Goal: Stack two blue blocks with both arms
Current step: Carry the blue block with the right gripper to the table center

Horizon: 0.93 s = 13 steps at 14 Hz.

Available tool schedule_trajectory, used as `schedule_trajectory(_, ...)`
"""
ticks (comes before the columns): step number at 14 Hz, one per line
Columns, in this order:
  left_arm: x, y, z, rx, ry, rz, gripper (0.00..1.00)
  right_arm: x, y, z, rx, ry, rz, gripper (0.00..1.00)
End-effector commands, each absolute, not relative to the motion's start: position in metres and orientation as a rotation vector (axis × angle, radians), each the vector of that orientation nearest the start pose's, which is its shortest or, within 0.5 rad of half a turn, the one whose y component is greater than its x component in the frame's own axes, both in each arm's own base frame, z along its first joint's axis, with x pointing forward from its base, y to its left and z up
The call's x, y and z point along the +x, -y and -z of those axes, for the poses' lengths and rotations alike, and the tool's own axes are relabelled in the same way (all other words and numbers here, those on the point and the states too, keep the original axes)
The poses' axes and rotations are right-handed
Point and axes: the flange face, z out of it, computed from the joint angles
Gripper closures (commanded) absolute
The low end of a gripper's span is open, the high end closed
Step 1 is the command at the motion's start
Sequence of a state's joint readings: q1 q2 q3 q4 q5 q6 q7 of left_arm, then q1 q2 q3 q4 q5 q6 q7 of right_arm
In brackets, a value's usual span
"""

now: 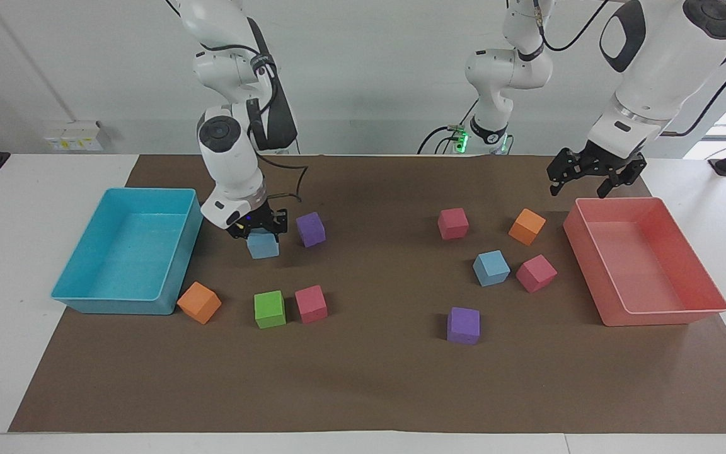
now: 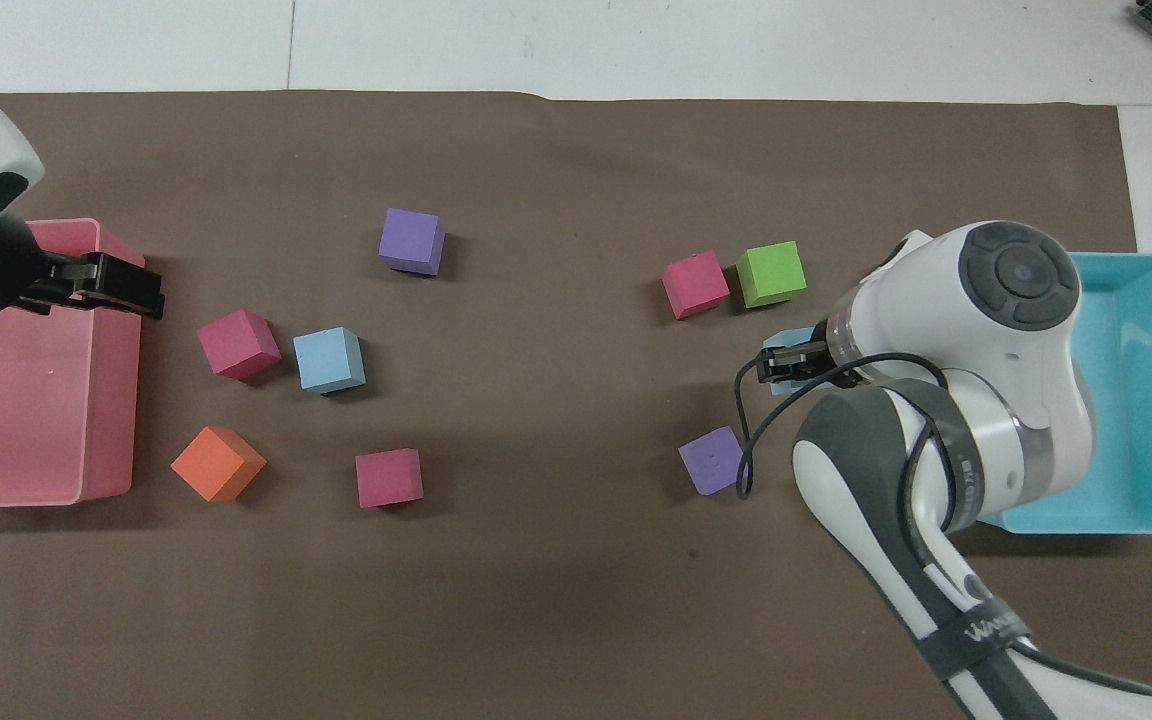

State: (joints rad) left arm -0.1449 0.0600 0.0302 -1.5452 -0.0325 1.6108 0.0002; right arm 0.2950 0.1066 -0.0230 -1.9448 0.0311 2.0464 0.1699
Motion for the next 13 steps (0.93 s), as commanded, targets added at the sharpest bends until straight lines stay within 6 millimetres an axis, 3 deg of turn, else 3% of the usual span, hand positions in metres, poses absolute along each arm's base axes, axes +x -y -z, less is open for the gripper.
schedule_trajectory(1,0.573,0.066,-0.611,-3.164,-0.184,-0.007,0.00,0.571,-0.202,-0.427,-3.108,0.072,-0.011,1.00)
schedule_trajectory(5,0.573,0.066,-0.611,-3.164,-0.182,-0.007,0.00,0.577,-0.255,-0.421,-3.111,0.055,-0.001,1.00)
schedule_trajectory(10,0.573,0.066,-0.611,-3.164,-0.184,-0.007,0.00,0.589,-0.341,-0.386,-3.116,-0.052,0.013,1.00)
schedule_trajectory(13,0.573,0.066,-0.612,-3.164,-0.184,-0.005,0.00,0.593,-0.376,-0.367,-3.111,-0.096,0.030,1.00)
